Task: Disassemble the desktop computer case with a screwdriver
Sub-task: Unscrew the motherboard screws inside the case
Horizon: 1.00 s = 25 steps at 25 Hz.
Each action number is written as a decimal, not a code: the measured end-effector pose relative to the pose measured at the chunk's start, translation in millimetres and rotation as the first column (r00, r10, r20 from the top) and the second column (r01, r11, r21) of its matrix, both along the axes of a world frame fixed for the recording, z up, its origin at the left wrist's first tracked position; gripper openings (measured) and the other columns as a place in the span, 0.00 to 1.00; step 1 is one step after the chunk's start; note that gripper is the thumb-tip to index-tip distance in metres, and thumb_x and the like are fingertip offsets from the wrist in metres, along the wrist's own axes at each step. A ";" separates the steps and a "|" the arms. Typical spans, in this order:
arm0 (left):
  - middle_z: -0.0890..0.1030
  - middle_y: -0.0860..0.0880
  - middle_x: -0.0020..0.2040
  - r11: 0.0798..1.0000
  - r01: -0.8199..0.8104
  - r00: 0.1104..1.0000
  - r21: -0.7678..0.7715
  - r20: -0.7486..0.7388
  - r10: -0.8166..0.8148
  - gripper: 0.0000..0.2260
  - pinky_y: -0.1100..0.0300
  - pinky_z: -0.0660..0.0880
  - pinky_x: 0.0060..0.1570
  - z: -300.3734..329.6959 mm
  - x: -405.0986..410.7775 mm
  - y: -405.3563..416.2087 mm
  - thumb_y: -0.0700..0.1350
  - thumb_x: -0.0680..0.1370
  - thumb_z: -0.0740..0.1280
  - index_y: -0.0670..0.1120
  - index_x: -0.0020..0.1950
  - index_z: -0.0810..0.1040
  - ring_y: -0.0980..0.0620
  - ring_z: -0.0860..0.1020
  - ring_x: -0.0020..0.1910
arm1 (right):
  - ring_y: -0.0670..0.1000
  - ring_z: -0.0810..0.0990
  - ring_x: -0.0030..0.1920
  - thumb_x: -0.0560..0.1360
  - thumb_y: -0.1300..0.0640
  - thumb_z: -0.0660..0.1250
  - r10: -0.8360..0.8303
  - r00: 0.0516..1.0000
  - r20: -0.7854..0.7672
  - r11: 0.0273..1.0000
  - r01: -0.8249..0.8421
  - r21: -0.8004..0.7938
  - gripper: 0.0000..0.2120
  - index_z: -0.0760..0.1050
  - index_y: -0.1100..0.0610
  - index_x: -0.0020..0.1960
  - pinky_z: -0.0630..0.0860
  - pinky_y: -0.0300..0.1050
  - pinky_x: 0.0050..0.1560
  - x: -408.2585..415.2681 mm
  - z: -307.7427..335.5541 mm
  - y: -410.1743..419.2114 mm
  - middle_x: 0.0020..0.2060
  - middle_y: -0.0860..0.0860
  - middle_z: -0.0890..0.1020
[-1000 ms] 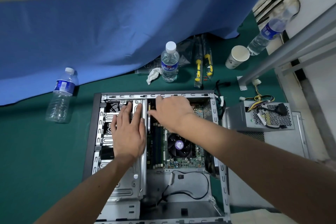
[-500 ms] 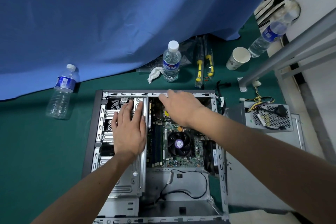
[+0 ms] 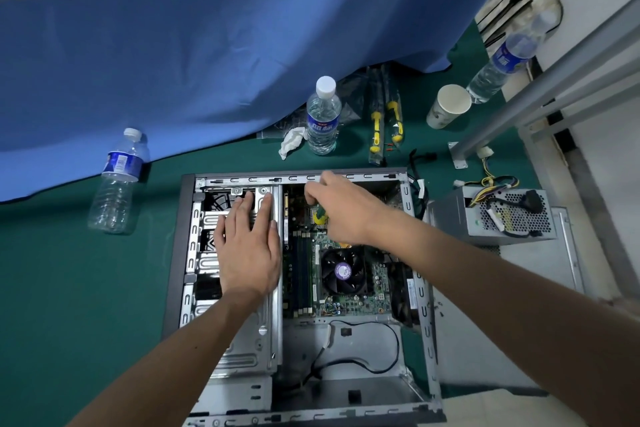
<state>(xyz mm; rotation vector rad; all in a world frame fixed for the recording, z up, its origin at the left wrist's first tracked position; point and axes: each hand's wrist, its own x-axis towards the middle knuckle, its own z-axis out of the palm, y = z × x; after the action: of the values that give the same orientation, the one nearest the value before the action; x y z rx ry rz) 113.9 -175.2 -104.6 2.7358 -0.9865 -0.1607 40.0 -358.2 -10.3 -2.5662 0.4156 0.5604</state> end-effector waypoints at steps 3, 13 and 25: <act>0.66 0.45 0.75 1.000 0.003 1.000 0.010 -0.006 -0.003 0.22 0.46 0.55 0.72 -1.1 2.4 -0.8 0.54 0.83 0.47 0.54 0.77 0.64 0.47 0.60 0.75 | 0.60 0.77 0.51 0.82 0.46 0.58 -0.208 0.977 -0.050 0.969 0.199 -0.145 0.17 0.67 0.58 0.62 0.71 0.51 0.42 -0.5 -4.2 1.0 0.52 0.58 0.75; 0.66 0.45 0.75 1.000 0.014 1.000 0.020 -0.010 -0.014 0.23 0.47 0.54 0.72 -0.9 2.2 -0.3 0.54 0.82 0.47 0.54 0.77 0.63 0.47 0.61 0.75 | 0.61 0.77 0.52 0.82 0.49 0.59 -0.242 0.969 -0.042 0.957 0.231 -0.175 0.15 0.66 0.57 0.62 0.73 0.51 0.44 -5.6 -6.5 7.3 0.55 0.57 0.73; 0.63 0.45 0.77 0.999 0.023 0.999 0.028 -0.028 -0.023 0.26 0.46 0.52 0.75 8.0 1.0 1.5 0.57 0.83 0.42 0.54 0.79 0.60 0.47 0.58 0.77 | 0.56 0.69 0.53 0.73 0.68 0.65 0.044 0.999 -0.020 0.998 -0.045 -0.051 0.18 0.66 0.55 0.59 0.71 0.50 0.46 -24.3 8.4 -4.7 0.53 0.53 0.69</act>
<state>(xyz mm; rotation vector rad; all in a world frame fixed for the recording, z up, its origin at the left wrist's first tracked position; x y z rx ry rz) 114.8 -173.7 -96.6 2.7408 -1.0163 -0.2174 15.6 -362.9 -2.0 -2.6273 0.3854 0.5968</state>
